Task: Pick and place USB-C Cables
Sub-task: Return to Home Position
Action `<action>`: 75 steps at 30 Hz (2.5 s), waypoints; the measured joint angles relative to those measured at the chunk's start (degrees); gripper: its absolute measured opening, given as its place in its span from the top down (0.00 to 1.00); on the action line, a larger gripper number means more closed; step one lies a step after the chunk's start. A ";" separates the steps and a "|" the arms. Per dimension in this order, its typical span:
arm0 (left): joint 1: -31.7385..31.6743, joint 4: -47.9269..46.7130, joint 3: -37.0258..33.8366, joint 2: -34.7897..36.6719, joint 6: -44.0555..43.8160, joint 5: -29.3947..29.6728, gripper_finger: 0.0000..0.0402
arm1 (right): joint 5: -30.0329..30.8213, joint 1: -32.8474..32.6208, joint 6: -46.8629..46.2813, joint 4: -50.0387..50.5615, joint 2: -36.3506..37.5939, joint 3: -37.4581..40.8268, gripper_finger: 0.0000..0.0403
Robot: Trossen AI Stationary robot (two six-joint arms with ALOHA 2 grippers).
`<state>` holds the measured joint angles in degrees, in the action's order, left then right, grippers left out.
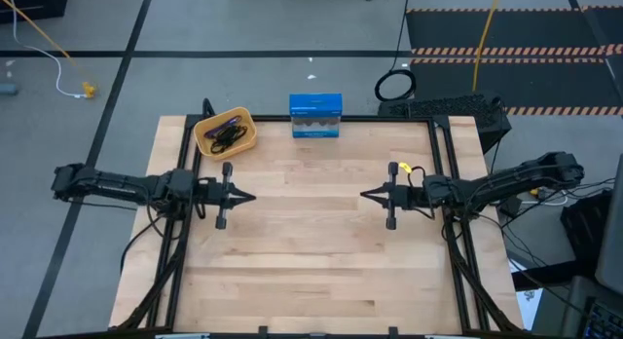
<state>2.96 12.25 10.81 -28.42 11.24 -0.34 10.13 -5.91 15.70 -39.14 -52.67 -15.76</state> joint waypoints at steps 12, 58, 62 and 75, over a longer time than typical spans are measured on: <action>-0.42 -0.20 0.00 -0.04 -0.41 -2.49 0.97 | -4.46 4.46 -4.68 -1.42 8.28 8.35 1.00; -6.20 10.64 -10.19 1.18 -3.88 -2.40 0.98 | -4.46 4.48 -4.45 11.77 28.54 13.03 1.00; -7.04 10.42 -10.19 1.18 -4.37 -2.33 0.99 | -4.44 4.48 -4.02 13.99 30.88 13.03 1.00; -7.17 10.73 -10.16 1.18 -4.94 -2.23 0.97 | -4.33 4.48 -3.37 23.98 43.84 13.08 1.00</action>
<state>-4.21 22.98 0.64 -27.24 6.30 -2.57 5.80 -1.43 12.34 -15.15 -8.82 -2.68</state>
